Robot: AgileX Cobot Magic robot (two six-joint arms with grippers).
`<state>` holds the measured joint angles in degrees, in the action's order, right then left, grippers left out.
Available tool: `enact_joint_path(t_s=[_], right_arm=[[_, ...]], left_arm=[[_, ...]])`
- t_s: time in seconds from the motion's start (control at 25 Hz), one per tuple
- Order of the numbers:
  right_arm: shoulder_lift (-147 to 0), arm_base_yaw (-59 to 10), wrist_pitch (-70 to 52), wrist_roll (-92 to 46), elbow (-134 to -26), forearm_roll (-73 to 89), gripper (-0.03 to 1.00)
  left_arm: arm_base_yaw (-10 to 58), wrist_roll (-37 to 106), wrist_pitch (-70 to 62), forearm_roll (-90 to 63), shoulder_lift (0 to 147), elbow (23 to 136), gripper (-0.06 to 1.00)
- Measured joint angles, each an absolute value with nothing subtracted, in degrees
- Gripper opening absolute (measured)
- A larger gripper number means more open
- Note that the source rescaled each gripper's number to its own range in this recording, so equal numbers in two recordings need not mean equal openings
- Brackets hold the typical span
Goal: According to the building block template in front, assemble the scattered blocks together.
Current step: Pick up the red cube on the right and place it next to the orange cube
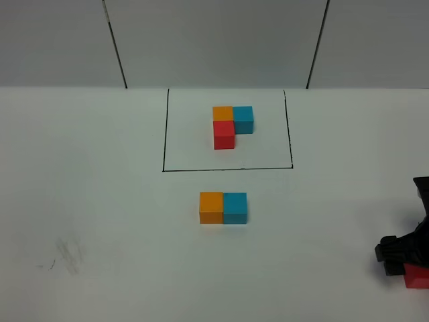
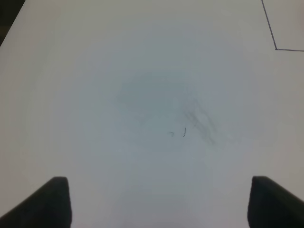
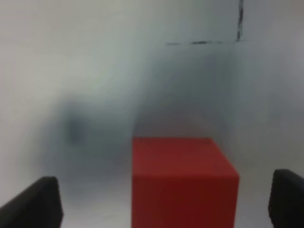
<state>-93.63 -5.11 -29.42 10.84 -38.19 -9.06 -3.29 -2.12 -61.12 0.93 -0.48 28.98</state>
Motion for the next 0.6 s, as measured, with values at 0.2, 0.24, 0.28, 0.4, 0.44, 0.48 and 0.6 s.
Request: enact_joint_path(t_s=[0.2, 0.24, 0.28, 0.4, 0.44, 0.48, 0.6], right_arm=[[-95.9, -5.1, -28.1, 10.8, -38.2, -8.9, 0.85], [-96.2, -5.1, -27.9, 10.8, -38.2, -8.8, 0.83], [-96.5, -5.1, -27.9, 10.8, -38.2, -8.8, 0.81], [-97.7, -5.1, -27.9, 10.8, -38.2, -8.7, 0.68], [-98.1, -5.1, -27.8, 10.8, -38.2, -8.7, 0.63], [-98.4, -5.1, -27.8, 10.8, -38.2, -8.6, 0.53], [-98.6, -5.1, -27.7, 10.8, -38.2, -8.4, 0.02]], left_arm=[[-3.3, -2.1, -61.1, 0.9, -0.5, 29.0, 0.65], [-3.3, -2.1, -61.1, 0.9, -0.5, 29.0, 0.65], [-3.3, -2.1, -61.1, 0.9, -0.5, 29.0, 0.65], [-3.3, -2.1, -61.1, 0.9, -0.5, 29.0, 0.65], [-3.3, -2.1, -61.1, 0.9, -0.5, 29.0, 0.65], [-3.3, -2.1, -61.1, 0.9, -0.5, 29.0, 0.65], [-3.3, -2.1, -61.1, 0.9, -0.5, 29.0, 0.65]])
